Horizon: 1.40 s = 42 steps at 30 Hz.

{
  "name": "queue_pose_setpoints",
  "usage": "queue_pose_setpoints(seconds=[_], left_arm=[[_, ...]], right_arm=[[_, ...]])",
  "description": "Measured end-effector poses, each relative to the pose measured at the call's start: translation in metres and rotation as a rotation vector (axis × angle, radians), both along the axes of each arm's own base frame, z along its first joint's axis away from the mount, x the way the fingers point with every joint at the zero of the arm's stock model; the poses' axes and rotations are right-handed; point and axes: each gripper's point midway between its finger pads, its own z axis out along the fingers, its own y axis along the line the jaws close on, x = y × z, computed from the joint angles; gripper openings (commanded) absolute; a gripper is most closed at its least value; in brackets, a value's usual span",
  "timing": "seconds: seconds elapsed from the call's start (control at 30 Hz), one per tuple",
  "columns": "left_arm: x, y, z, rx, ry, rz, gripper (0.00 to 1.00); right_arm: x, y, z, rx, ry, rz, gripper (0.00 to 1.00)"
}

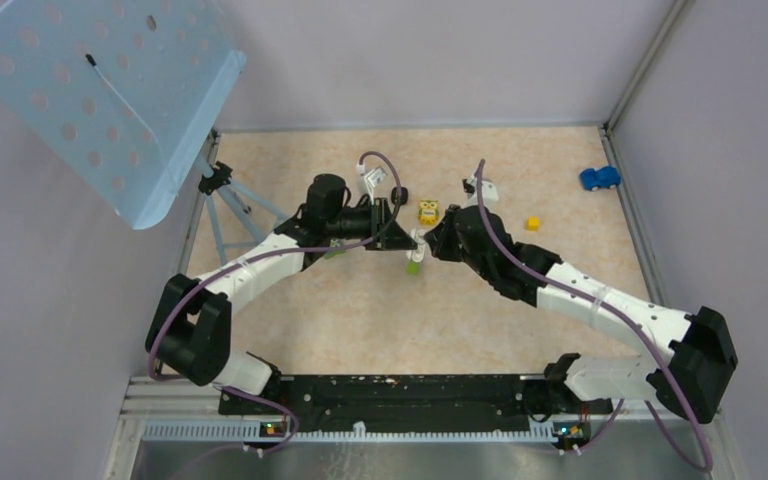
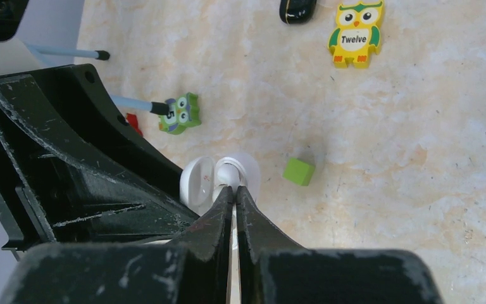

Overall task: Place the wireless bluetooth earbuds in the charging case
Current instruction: Adjust the right earbud in the right side groove of the charging case.

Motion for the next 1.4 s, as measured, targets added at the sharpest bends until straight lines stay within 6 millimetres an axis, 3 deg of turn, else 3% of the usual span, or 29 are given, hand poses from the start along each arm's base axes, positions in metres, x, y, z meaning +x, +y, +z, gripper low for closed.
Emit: queue_pose_setpoints(seconds=[0.27, 0.83, 1.07, 1.23, 1.4], left_arm=[[0.003, 0.002, -0.008, 0.030, 0.015, 0.017, 0.00], [0.003, 0.001, -0.013, 0.058, 0.014, 0.021, 0.00], [0.003, 0.001, -0.014, 0.062, 0.016, 0.022, 0.00], [0.003, 0.001, -0.014, 0.061, 0.015, 0.021, 0.00], [0.003, 0.001, -0.014, 0.062, 0.013, 0.021, 0.00]], right_arm=[[0.003, 0.003, -0.007, -0.097, 0.020, -0.021, 0.00], [0.000, 0.002, -0.008, -0.130, 0.021, -0.033, 0.00], [0.000, 0.003, -0.005, -0.112, 0.016, -0.032, 0.22], [0.000, 0.006, -0.002, -0.048, 0.031, -0.013, 0.23], [0.003, 0.000, -0.016, 0.006, 0.084, -0.014, 0.23]])
